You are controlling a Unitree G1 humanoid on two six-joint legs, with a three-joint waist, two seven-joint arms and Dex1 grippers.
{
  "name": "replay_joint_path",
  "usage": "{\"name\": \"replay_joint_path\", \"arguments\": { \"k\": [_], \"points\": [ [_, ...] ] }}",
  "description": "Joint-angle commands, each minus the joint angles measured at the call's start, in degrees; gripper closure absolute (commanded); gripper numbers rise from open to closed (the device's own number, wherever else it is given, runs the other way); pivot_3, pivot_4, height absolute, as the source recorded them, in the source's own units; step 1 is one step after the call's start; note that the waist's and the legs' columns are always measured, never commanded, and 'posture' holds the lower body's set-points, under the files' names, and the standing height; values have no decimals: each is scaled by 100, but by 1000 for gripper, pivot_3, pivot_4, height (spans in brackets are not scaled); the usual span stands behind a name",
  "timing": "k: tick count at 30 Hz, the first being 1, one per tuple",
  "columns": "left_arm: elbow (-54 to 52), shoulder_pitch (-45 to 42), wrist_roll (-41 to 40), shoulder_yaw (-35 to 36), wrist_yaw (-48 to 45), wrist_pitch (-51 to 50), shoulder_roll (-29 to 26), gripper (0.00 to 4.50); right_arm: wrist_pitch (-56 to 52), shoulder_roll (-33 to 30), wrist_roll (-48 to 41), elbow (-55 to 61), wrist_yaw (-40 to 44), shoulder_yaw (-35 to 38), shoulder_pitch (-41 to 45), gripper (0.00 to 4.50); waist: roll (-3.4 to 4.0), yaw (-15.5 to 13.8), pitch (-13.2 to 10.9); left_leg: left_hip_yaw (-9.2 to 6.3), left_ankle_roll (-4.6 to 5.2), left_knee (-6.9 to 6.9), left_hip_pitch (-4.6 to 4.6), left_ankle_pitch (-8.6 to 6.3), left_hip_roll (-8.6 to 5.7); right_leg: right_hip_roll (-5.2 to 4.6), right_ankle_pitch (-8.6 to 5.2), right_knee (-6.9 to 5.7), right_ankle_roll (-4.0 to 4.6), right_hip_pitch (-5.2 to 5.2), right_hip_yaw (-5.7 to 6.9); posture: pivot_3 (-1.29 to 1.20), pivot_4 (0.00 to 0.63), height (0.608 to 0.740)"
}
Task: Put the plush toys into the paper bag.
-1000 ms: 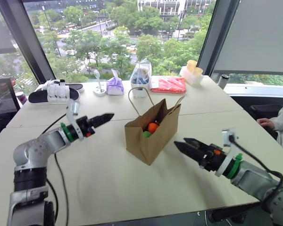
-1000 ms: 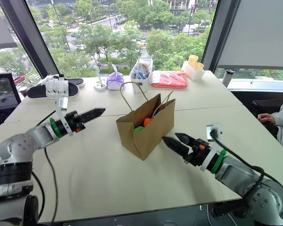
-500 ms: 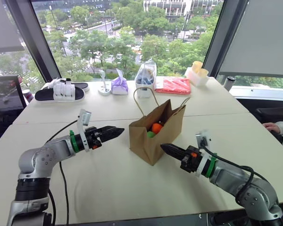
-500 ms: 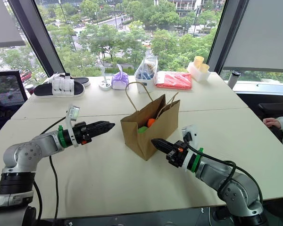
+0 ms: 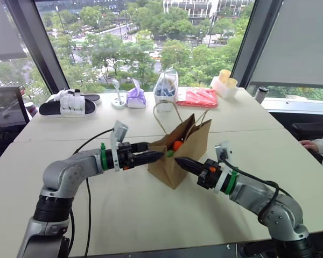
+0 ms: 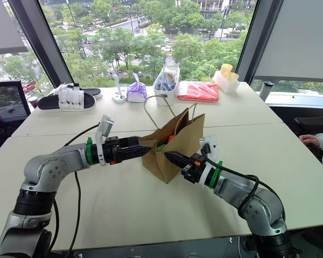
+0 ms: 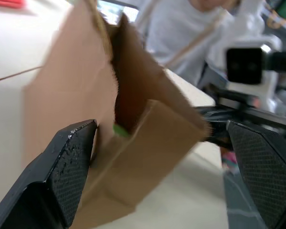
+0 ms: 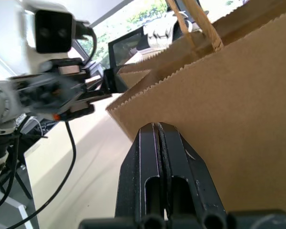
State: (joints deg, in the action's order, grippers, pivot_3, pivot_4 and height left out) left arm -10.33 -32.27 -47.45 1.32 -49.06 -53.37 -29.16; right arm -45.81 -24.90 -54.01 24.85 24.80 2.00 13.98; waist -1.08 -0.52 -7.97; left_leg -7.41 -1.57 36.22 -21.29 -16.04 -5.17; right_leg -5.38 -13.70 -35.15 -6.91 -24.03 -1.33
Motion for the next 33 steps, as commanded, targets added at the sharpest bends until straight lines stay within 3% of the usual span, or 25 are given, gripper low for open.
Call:
{"name": "replay_joint_path", "arguments": {
  "k": [1,14,23,33],
  "points": [
    [-437,61,82,-106,-63,127,-89,0,10,108,8,129,-25,-25,123,4461,0,6,0,0,1,0,0,-1,0,0,0,0,0,0,0,0,150,740],
    [-843,631,815,-447,302,469,-278,0,-128,223,23,98,-84,-56,259,4461,1,-11,0,0,18,2,1,-10,0,2,0,2,1,4,0,0,150,740],
    [-1295,791,772,-393,1053,261,189,0,-171,286,66,62,-138,-64,326,4461,1,-7,0,-1,19,0,1,-11,0,2,0,1,0,3,0,0,150,740],
    [-1449,836,1174,-859,1754,184,630,0,-242,370,78,33,-123,-93,395,4461,1,-10,0,0,14,2,2,-8,0,3,0,1,0,5,0,0,150,740]
  ]
}}
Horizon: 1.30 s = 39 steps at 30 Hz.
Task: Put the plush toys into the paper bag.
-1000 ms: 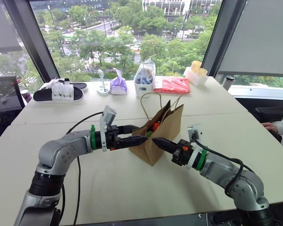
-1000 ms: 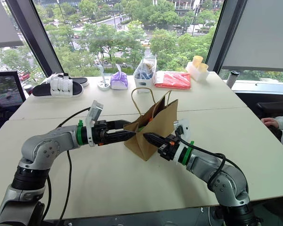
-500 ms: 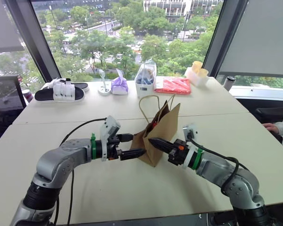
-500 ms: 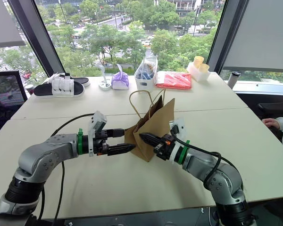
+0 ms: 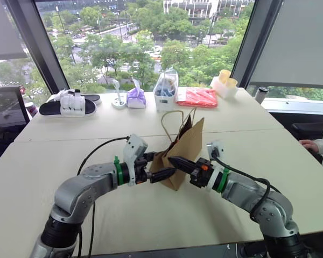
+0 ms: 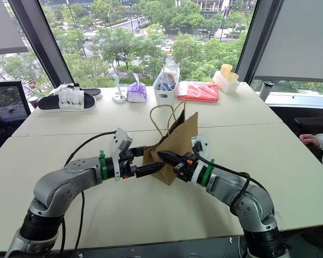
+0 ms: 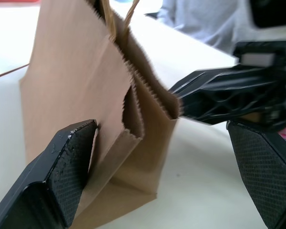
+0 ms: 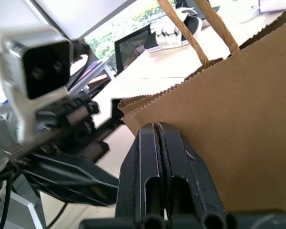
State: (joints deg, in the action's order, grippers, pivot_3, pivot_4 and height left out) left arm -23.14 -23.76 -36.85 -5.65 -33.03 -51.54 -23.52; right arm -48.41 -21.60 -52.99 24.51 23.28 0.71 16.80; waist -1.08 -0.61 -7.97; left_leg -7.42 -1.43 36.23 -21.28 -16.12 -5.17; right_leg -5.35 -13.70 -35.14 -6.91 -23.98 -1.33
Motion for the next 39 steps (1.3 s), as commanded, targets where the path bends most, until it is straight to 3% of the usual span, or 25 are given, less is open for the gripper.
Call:
{"name": "replay_joint_path", "arguments": {
  "k": [1,8,11,19,24,29,33,39],
  "points": [
    [-181,-9,153,-215,193,-8,82,0,11,44,-25,70,29,40,117,4461,0,-2,0,0,-1,0,0,0,0,0,0,0,0,0,0,0,150,740],
    [-75,-67,449,-471,455,46,266,0,-40,56,-130,141,10,107,107,4461,0,-4,0,0,0,0,0,0,0,1,0,0,0,1,0,0,150,740],
    [92,-126,706,-616,530,188,318,774,-58,55,-143,171,3,118,88,4500,0,-11,0,0,0,1,1,0,-1,1,0,1,0,4,0,0,150,740],
    [122,-193,730,-449,440,211,353,4470,-97,52,-186,238,-17,178,32,4500,0,-7,0,0,1,0,1,0,-1,1,0,1,0,3,1,0,150,740],
    [162,-287,722,-332,360,296,383,4470,-149,-83,-467,380,6,412,-108,4500,0,-9,0,-1,1,1,0,0,-1,0,0,1,0,3,1,0,150,740],
    [845,-772,1039,-549,-1275,1376,-539,4470,-282,-974,-1321,546,713,1446,-722,4500,1,-16,-1,-5,6,-1,-2,-3,-1,1,0,5,0,5,8,0,150,740],
    [2373,-1748,1330,-678,-2612,2607,-672,4470,-262,-1371,-1180,559,1005,1363,-959,4500,1,-12,-1,-1,12,1,3,-6,1,3,-1,12,2,15,12,0,150,740],
    [5060,-3087,1965,-740,-3593,4268,-224,4470,-91,-1263,-1096,830,822,1303,-1284,4500,1,-14,-1,-5,16,7,8,-8,0,0,-1,17,0,29,19,0,150,740]
  ]
}}
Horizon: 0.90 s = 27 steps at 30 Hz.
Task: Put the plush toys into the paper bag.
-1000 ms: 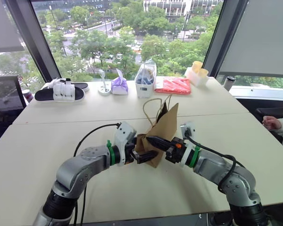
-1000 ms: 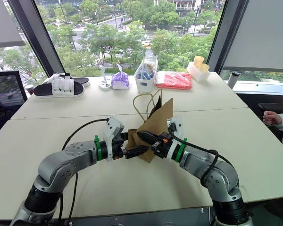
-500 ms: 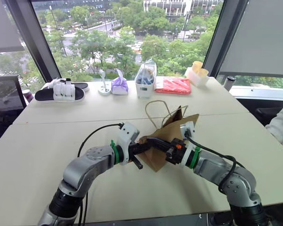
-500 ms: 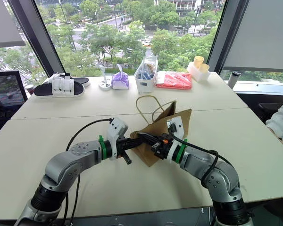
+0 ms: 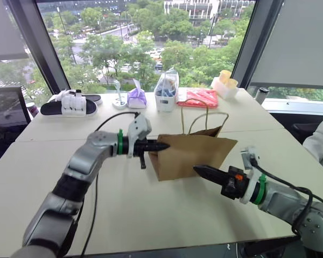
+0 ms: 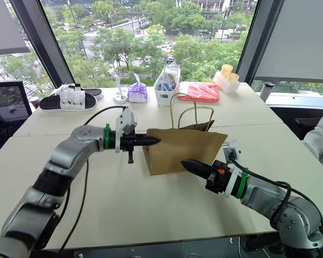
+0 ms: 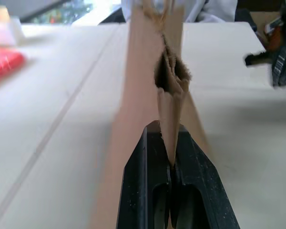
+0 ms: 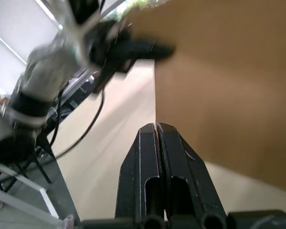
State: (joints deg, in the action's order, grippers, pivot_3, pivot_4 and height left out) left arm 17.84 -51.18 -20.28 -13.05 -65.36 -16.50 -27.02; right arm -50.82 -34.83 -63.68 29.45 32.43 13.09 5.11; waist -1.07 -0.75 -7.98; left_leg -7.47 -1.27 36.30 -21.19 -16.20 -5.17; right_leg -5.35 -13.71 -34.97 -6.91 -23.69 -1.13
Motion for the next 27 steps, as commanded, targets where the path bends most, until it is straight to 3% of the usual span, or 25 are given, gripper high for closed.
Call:
{"name": "replay_joint_path", "arguments": {
  "k": [1,7,12,17,22,25,27],
  "points": [
    [1275,-451,400,5,-456,968,176,4470,174,80,-30,378,-132,62,-165,4500,0,1,0,-1,0,2,0,0,0,0,0,0,-1,1,2,0,150,740],
    [3712,-1006,1440,-205,-554,2836,447,4470,348,123,-54,824,-382,154,-796,4500,-3,1,-1,-2,7,3,-1,-4,-2,-2,0,-1,-4,0,4,0,150,740],
    [4473,-1277,1625,6,-601,3396,632,4470,436,80,-51,878,-493,128,-864,4500,-6,-13,-3,-17,25,38,-4,-14,-3,-1,0,-2,-5,20,19,0,150,740],
    [4555,-1267,1695,131,-721,3498,624,2437,443,18,12,794,-450,-19,-750,4500,-6,9,-3,-21,41,70,-5,-24,-3,1,-3,-7,-10,35,26,0,150,740],
    [4246,-1093,1580,368,-804,3330,554,70,418,-43,103,626,-313,-238,-519,4500,-5,18,-3,-23,47,70,-5,-28,-3,4,-3,-13,-11,30,26,0,150,740],
    [3727,-887,1462,533,-843,2832,378,70,420,-70,175,532,-223,-326,-407,4500,-6,18,-3,-23,48,70,-5,-29,-3,4,-3,-13,-11,29,26,0,150,740],
    [2748,-403,1204,680,-1069,2172,31,70,457,-102,310,426,-95,-414,-301,4500,-4,59,-3,-23,48,70,-7,-29,-2,4,-3,-14,-11,27,25,0,150,740]
  ]
}}
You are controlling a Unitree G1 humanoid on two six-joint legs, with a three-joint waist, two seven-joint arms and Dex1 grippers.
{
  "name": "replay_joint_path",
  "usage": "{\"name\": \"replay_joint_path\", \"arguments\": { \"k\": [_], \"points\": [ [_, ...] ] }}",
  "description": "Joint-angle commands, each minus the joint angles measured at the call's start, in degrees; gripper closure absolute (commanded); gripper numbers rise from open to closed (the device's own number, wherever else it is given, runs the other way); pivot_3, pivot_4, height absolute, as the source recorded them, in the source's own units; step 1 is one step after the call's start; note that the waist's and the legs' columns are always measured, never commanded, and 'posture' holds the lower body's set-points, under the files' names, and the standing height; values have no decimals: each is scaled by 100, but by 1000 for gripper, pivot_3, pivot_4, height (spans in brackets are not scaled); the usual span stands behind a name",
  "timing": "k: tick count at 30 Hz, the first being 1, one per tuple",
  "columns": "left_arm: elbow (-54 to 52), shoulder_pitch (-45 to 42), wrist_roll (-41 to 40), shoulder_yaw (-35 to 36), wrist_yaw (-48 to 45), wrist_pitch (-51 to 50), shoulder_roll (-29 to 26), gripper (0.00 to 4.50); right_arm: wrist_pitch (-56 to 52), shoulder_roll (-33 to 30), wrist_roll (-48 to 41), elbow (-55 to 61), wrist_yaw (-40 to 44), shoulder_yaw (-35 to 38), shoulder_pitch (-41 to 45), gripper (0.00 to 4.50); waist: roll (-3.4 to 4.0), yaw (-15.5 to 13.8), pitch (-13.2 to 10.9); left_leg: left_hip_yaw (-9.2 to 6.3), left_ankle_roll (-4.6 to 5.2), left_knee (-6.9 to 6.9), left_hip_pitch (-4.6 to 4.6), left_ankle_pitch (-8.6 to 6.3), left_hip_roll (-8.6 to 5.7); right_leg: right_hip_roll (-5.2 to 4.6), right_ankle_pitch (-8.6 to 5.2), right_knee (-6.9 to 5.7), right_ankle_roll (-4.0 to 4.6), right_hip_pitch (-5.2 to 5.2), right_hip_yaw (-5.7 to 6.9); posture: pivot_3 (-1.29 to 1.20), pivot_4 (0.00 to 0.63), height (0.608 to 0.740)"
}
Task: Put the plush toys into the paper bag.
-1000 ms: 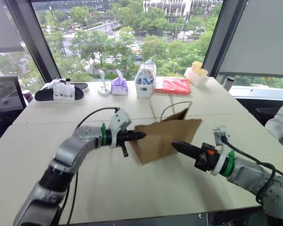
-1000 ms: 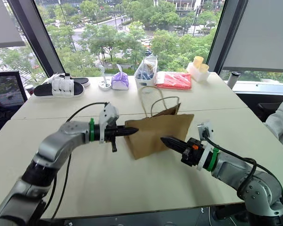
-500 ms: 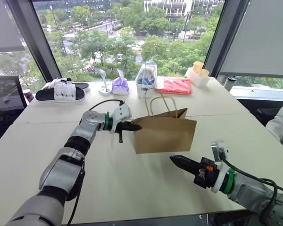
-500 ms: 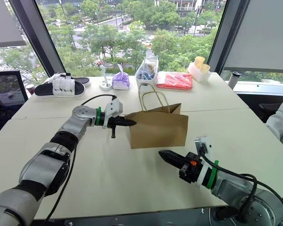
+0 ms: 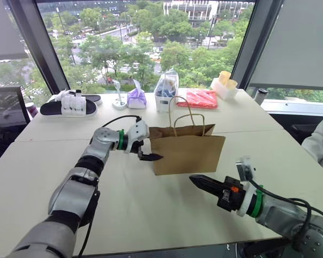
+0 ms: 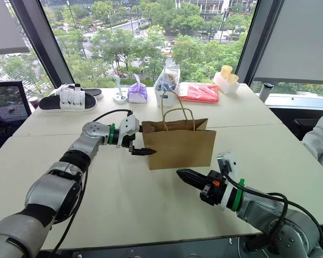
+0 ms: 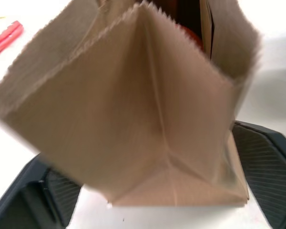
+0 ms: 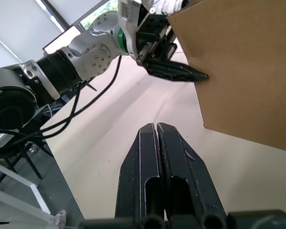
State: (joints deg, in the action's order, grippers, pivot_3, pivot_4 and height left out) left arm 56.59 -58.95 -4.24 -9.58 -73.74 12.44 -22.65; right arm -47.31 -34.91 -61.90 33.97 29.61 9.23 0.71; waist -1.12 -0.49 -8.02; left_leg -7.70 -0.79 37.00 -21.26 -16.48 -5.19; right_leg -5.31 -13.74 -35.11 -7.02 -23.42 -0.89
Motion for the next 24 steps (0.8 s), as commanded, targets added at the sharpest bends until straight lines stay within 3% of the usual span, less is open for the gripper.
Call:
{"name": "replay_joint_path", "arguments": {
  "k": [1,6,8,11,17,21,24],
  "points": [
    [-1726,674,-557,431,-239,-1143,-581,70,130,-116,230,-95,263,-80,198,4500,3,52,0,1,1,-3,1,-1,1,0,0,-1,0,-2,-2,0,150,740],
    [-4808,2375,-1597,1210,391,-3554,-1325,70,271,-147,614,-446,527,-180,443,4500,7,132,-2,-10,3,-9,-1,-4,5,1,0,-6,1,-9,-9,0,150,740],
    [-6114,3515,-2219,1815,847,-4711,-1571,70,433,-83,1013,-689,418,-273,611,4500,13,146,-3,-10,2,-10,-1,-4,4,-2,0,-4,1,-9,-15,0,150,740],
    [-7233,4670,-2667,2431,1519,-5463,-1597,70,586,-38,1348,-830,439,-380,713,4500,21,105,-5,-7,4,-20,16,-8,2,-12,-1,0,3,-3,-33,0,150,740],
    [-9312,6354,-3993,3704,3158,-6684,-875,70,490,36,1320,-688,476,-286,542,4500,21,-60,-7,-14,1,-8,12,-8,-2,-13,-1,14,5,14,-28,0,150,740],
    [-9989,6806,-4378,3860,4127,-6821,-355,70,401,-27,1235,-659,506,-145,433,4500,22,-71,-6,-11,1,-5,16,-8,-3,-15,-2,18,6,22,-28,0,150,740],
    [-10105,7147,-4364,3496,4464,-6611,43,70,404,-61,1370,-928,575,-196,555,4500,25,-53,-4,-9,0,-6,20,-8,-2,-14,-3,17,7,23,-28,0,150,740]
  ]
}}
